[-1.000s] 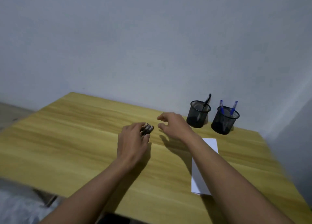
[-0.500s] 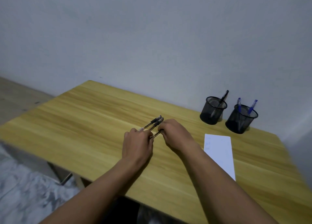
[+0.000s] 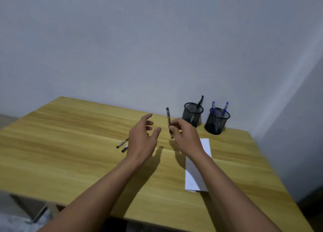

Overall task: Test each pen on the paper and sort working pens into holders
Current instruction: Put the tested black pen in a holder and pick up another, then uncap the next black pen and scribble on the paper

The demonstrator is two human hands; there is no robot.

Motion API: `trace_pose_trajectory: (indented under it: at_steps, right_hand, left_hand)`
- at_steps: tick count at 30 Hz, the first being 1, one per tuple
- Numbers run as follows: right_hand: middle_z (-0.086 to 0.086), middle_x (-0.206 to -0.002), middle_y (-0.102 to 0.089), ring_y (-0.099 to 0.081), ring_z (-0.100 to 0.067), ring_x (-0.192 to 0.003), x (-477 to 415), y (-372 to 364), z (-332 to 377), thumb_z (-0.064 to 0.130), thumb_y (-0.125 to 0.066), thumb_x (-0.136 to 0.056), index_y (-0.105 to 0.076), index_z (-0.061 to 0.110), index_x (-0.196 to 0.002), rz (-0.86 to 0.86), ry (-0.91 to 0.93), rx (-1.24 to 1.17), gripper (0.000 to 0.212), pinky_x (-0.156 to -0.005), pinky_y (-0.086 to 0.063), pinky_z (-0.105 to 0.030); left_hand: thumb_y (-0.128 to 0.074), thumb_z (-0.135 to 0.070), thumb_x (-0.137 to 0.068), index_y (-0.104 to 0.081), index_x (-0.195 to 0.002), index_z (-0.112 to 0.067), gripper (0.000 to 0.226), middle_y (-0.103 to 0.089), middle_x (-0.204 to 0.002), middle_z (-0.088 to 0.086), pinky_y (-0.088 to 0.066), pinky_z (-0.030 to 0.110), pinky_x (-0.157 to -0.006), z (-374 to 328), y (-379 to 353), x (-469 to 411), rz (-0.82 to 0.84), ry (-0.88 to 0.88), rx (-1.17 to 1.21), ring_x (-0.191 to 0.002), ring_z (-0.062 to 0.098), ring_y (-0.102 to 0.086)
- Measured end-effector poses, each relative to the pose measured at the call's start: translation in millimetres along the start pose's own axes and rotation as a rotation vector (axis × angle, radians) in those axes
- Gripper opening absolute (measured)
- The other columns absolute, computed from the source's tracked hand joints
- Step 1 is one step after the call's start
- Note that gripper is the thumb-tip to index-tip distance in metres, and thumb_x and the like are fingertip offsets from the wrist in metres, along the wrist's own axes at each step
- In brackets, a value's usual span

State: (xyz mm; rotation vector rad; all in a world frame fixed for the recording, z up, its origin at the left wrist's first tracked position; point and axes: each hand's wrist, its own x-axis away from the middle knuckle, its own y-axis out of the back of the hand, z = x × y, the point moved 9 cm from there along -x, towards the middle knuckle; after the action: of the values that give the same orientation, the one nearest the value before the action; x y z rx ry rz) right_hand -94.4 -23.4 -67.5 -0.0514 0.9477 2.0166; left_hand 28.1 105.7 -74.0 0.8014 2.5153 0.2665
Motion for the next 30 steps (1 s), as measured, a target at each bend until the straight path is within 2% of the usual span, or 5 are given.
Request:
trace_pose_trajectory:
  at_steps: [5, 7, 10, 21, 30]
  right_hand:
    - [-0.017, -0.098, -0.075, -0.071, -0.017, -0.093, 16.9, 34.1, -22.3, 0.009, -0.058, -0.102, -0.067, 0.002, -0.101, -0.140, -0.259, -0.514, 0.012, -0.079, -0.063, -0.031]
    - [-0.015, -0.098, -0.076, -0.072, -0.016, -0.093, 24.8, 43.2, -26.2, 0.008, -0.057, -0.102, -0.068, 0.003, -0.101, -0.185, -0.315, -0.689, 0.012, -0.078, -0.062, -0.027]
    - [-0.015, -0.101, -0.077, -0.074, -0.018, -0.094, 32.1, 51.5, -32.9, 0.009, -0.061, -0.100, -0.071, 0.005, -0.099, -0.214, -0.364, -0.851, 0.010, -0.081, -0.061, -0.030]
    - [-0.013, -0.076, -0.075, -0.074, -0.016, -0.073, 24.3, 62.0, -49.7, 0.012, -0.073, -0.093, -0.074, 0.000, -0.091, -0.232, -0.437, -0.928, 0.012, -0.071, -0.062, -0.024]
    - [-0.011, -0.073, -0.075, -0.075, -0.014, -0.069, 15.6, 53.6, -80.8, 0.010, -0.072, -0.094, -0.074, -0.002, -0.089, -0.338, -0.492, -0.886, 0.013, -0.069, -0.062, -0.022]
  left_hand:
    - [-0.066, -0.035, -0.092, -0.067, -0.119, -0.027, 0.028, -0.073, -0.099, -0.005, -0.055, 0.029, -0.081, -12.3, -53.3, -2.4, 0.283, 0.037, 0.025, -0.091, 0.010, -0.069]
    - [-0.066, -0.029, -0.092, -0.072, -0.101, -0.031, 0.011, -0.075, -0.087, -0.004, -0.060, 0.034, -0.077, -20.3, -65.7, -1.8, 0.326, 0.027, 0.098, -0.082, 0.013, -0.072]
    - [-0.072, -0.017, -0.089, -0.077, -0.090, -0.028, 0.012, -0.076, -0.079, -0.004, -0.062, 0.037, -0.074, -33.8, -73.5, -4.3, 0.342, 0.029, 0.193, -0.073, 0.017, -0.073]
    - [-0.075, -0.001, -0.083, -0.077, -0.091, -0.004, 0.008, -0.074, -0.077, 0.010, -0.059, 0.026, -0.073, -35.2, -93.5, -29.5, 0.445, 0.148, 0.483, -0.070, 0.016, -0.068]
    - [-0.072, -0.004, -0.087, -0.075, -0.081, -0.005, 0.006, -0.067, -0.067, 0.008, -0.060, 0.028, -0.072, -14.2, -120.6, -45.6, 0.532, 0.235, 0.431, -0.061, 0.018, -0.059]
